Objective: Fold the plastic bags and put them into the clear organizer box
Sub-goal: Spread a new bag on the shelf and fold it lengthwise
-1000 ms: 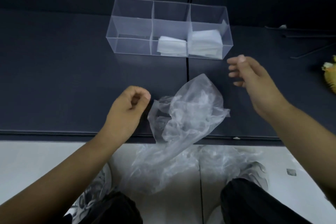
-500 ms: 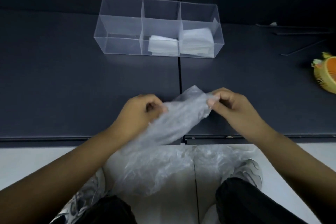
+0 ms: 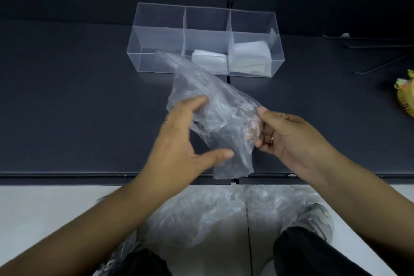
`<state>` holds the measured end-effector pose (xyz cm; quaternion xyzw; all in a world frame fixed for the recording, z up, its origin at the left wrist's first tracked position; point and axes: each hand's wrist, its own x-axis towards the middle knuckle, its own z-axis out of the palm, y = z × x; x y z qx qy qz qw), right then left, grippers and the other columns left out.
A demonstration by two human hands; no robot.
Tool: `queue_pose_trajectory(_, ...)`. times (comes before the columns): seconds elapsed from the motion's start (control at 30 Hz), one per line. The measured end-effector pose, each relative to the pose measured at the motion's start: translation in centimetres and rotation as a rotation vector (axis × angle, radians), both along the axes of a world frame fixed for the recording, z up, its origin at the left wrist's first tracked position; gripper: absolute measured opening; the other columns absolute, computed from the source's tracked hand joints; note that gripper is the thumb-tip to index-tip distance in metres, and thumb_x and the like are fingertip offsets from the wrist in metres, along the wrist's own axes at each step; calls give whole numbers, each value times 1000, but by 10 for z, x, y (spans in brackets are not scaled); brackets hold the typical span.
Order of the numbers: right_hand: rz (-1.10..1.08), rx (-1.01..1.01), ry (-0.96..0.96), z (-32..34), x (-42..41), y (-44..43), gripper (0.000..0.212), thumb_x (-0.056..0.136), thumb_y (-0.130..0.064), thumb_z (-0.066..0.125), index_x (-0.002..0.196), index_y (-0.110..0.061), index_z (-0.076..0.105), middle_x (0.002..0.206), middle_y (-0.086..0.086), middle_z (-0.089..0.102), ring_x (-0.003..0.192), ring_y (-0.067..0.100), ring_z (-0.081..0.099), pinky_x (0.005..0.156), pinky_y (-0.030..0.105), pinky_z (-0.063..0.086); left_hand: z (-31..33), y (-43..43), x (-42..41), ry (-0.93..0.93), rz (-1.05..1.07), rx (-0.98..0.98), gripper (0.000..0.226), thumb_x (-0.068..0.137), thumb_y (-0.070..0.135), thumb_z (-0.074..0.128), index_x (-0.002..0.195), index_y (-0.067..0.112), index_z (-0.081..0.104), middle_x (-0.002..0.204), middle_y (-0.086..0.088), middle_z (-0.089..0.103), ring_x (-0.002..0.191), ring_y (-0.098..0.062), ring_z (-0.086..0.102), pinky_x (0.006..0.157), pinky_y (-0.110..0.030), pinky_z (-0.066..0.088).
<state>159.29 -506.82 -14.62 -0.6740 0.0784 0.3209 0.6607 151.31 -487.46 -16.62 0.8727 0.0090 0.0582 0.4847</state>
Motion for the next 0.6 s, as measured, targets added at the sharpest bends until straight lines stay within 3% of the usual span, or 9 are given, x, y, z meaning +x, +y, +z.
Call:
queue_pose_trajectory(0.03, 13, 24, 17, 3, -1, 2, 32, 89, -37, 56, 73, -11, 64, 64, 5, 65, 52, 11, 53, 64, 28, 42, -2, -6, 0, 88, -14, -43, 80, 64, 59, 72, 134, 41, 37, 129, 25, 47, 121, 4, 44, 103, -20, 38)
queue_pose_trajectory(0.1, 31, 59, 37, 8, -3, 4, 31, 83, -40, 58, 74, -12, 65, 64, 5, 65, 50, 10, 53, 64, 28, 42, -3, -10, 2, 81, 50, -170, 66, 70, 42, 75, 128, 42, 44, 113, 26, 60, 107, 10, 53, 88, -5, 39)
queue_pose_trajectory(0.17, 44, 72, 46, 12, -4, 4, 31, 78, -41, 58, 73, -12, 66, 60, 4, 64, 49, 9, 53, 63, 28, 43, 0, -7, 4, 0, 134, -264, 41, 80, 26, 73, 114, 39, 55, 92, 21, 67, 89, 4, 62, 79, -6, 44)
queue_pose_trajectory(0.27, 48, 63, 17, 15, 0, 0, 31, 78, -44, 58, 64, -17, 64, 57, 2, 61, 48, 10, 51, 52, 20, 44, 7, 3, 7, -53, 176, -268, 1, 87, 25, 68, 87, 25, 68, 74, 7, 65, 67, 1, 57, 65, -10, 45)
queue_pose_trajectory(0.33, 8, -3, -54, 17, 8, -6, 37, 77, -48, 58, 51, -22, 57, 52, 0, 55, 47, 10, 46, 46, 18, 41, 8, 11, 7, -57, 224, -288, 17, 88, 29, 65, 75, 17, 66, 65, 0, 59, 57, -2, 49, 57, -12, 42)
queue_pose_trajectory(0.43, -99, -160, -260, 17, 23, -21, 51, 86, -46, 56, 43, -20, 49, 45, -1, 47, 45, 12, 38, 45, 18, 35, 10, 27, 10, -68, 306, -343, 28, 89, 31, 62, 75, 7, 59, 74, -21, 56, 63, -24, 48, 61, -21, 45)
queue_pose_trajectory(0.53, -166, -251, -498, 16, 34, -34, 48, 85, -54, 59, 50, -22, 51, 54, -3, 51, 53, 12, 42, 57, 23, 38, 9, 38, 13, -82, 364, -379, 23, 91, 28, 62, 80, 9, 58, 92, -19, 57, 77, -11, 56, 70, -14, 46)
queue_pose_trajectory(0.6, -34, -219, -615, 15, 35, -35, 39, 70, -70, 63, 82, -33, 60, 90, -11, 62, 82, 4, 57, 76, 19, 45, 10, 40, 13, -98, 361, -358, 15, 89, 29, 61, 79, 17, 61, 107, -1, 56, 94, -3, 58, 80, -10, 44)
